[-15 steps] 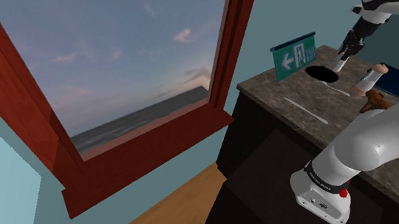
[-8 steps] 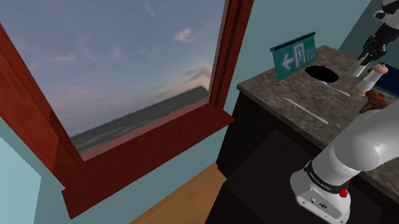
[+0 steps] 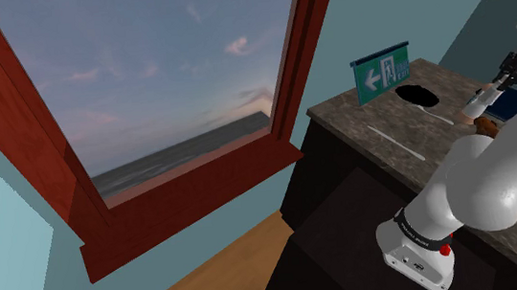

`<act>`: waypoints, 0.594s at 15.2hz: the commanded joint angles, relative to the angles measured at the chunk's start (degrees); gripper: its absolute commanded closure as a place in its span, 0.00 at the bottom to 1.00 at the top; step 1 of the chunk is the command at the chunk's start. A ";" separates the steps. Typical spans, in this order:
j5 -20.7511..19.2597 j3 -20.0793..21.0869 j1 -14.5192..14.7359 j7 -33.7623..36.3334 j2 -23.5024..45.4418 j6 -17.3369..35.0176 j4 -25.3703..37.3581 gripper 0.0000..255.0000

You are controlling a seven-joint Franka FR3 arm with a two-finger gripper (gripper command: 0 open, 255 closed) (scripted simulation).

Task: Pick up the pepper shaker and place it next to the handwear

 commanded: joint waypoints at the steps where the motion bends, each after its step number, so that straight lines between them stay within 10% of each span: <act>1: -6.47 -6.55 6.84 1.61 -6.19 -1.19 3.11 1.00; 9: -18.45 -18.88 19.20 -0.29 -21.22 -7.92 19.49 1.00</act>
